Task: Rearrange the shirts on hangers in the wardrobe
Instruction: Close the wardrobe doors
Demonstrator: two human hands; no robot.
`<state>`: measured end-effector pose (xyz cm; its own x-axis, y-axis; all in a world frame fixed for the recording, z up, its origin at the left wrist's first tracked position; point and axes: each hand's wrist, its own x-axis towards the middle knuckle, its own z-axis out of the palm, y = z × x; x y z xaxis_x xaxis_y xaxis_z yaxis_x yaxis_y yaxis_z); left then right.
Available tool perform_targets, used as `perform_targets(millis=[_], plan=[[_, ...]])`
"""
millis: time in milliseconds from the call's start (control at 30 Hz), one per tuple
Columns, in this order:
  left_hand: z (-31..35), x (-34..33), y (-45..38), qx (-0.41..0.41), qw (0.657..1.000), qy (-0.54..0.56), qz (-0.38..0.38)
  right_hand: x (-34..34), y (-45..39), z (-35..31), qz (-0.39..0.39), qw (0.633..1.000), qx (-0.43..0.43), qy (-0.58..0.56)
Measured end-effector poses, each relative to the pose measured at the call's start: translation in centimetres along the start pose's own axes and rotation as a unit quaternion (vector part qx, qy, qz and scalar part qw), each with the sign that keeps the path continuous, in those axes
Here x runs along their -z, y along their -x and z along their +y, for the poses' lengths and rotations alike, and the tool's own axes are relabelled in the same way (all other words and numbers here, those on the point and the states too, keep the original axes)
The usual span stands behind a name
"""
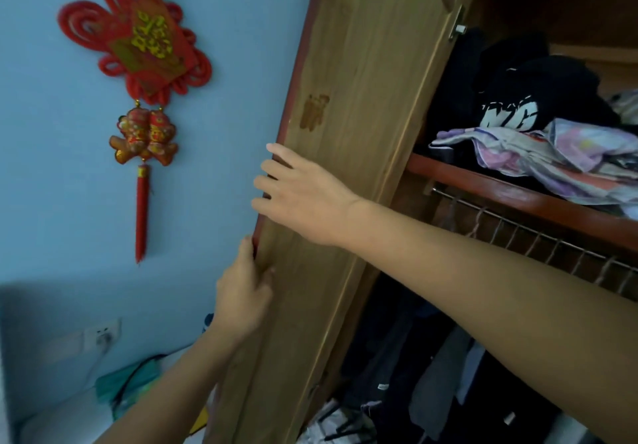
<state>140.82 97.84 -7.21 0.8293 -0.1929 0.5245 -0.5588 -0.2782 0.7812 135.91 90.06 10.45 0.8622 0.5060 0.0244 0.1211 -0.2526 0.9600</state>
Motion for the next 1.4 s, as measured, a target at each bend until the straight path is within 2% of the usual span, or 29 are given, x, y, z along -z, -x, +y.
perform_targets(millis=[133,333,433,600,800,900,1167,1400], plan=[[0.5,0.3,0.3,0.002,1.000,0.012,-0.007,0.2,0.4,-0.2,0.034,0.999,-0.003,-0.016],[3.3,-1.5,4.5,-0.065,0.997,-0.036,-0.012,0.8,5.6,0.1,0.058,0.997,0.022,-0.050],[5.7,-3.1,6.6,-0.102,0.992,-0.066,-0.031,1.4,9.5,0.0,0.026,0.996,0.043,-0.067],[9.4,-6.8,9.2,-0.134,0.984,-0.045,-0.109,1.7,16.4,0.3,-0.064,0.995,0.056,-0.044],[13.2,-12.3,10.6,-0.119,0.979,-0.028,-0.165,-0.6,22.4,0.9,-0.172,0.984,0.024,-0.038],[14.9,-15.1,10.8,-0.147,0.973,-0.060,-0.169,-2.2,24.9,1.4,-0.210,0.977,0.008,-0.042],[18.8,-24.7,10.8,-0.128,0.975,-0.071,-0.170,-8.6,29.8,2.0,-0.256,0.966,-0.029,-0.010],[21.5,-32.4,9.6,-0.109,0.972,-0.143,-0.149,-15.2,34.9,3.5,-0.217,0.974,0.005,0.057]])
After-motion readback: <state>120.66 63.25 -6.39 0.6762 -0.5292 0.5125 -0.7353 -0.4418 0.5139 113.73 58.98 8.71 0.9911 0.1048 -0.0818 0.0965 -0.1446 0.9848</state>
